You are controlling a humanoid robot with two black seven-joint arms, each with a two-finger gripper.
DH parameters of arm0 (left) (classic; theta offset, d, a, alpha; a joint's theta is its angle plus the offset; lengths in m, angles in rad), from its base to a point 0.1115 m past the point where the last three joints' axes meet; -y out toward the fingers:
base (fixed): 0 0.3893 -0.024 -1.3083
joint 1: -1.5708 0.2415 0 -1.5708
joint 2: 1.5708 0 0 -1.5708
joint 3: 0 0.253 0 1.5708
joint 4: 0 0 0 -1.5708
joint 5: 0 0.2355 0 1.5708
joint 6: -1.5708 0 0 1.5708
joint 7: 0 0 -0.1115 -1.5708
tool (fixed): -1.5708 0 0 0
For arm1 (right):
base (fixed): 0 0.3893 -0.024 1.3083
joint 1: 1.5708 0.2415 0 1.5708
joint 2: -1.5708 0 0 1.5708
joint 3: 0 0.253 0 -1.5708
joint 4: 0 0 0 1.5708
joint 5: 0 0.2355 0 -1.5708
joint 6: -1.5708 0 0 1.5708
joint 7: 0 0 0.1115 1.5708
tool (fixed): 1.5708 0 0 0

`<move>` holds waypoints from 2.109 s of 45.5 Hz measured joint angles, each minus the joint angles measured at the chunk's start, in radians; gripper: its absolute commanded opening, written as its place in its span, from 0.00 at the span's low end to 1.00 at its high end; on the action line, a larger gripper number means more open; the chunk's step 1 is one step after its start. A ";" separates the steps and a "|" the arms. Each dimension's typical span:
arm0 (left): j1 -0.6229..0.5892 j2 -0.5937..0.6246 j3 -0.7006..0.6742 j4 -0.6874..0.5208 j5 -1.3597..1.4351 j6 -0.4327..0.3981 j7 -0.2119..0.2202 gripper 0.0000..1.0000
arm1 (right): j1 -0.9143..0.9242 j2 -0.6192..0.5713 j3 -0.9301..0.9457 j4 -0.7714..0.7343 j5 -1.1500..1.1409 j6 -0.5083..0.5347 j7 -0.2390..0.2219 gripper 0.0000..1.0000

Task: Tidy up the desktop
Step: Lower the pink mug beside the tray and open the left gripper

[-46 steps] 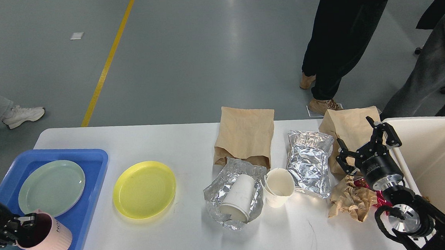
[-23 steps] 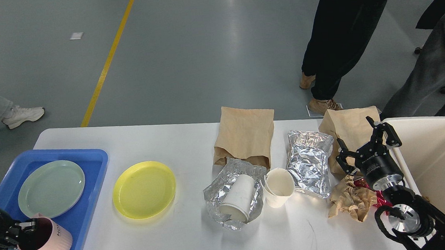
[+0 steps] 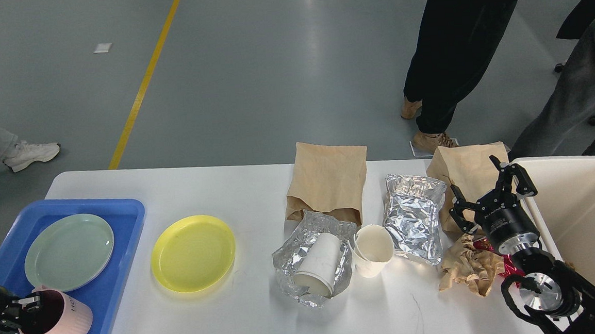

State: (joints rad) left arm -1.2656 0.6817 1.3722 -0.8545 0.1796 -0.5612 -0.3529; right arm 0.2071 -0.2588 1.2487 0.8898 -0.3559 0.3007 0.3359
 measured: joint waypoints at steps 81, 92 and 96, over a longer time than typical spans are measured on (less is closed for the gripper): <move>-0.021 0.018 0.011 -0.083 -0.069 0.063 0.099 0.24 | 0.000 0.000 0.000 0.000 0.000 0.000 0.000 1.00; -0.032 0.021 0.010 -0.079 -0.080 0.087 0.088 0.97 | 0.000 0.000 0.000 0.000 0.000 0.000 0.000 1.00; -0.037 0.022 0.012 -0.080 -0.081 0.086 0.088 0.97 | 0.000 0.000 0.000 0.000 0.000 0.000 0.000 1.00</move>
State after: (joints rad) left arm -1.3026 0.7032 1.3837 -0.9349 0.0985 -0.4749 -0.2650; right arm 0.2071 -0.2584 1.2487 0.8897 -0.3559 0.3007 0.3359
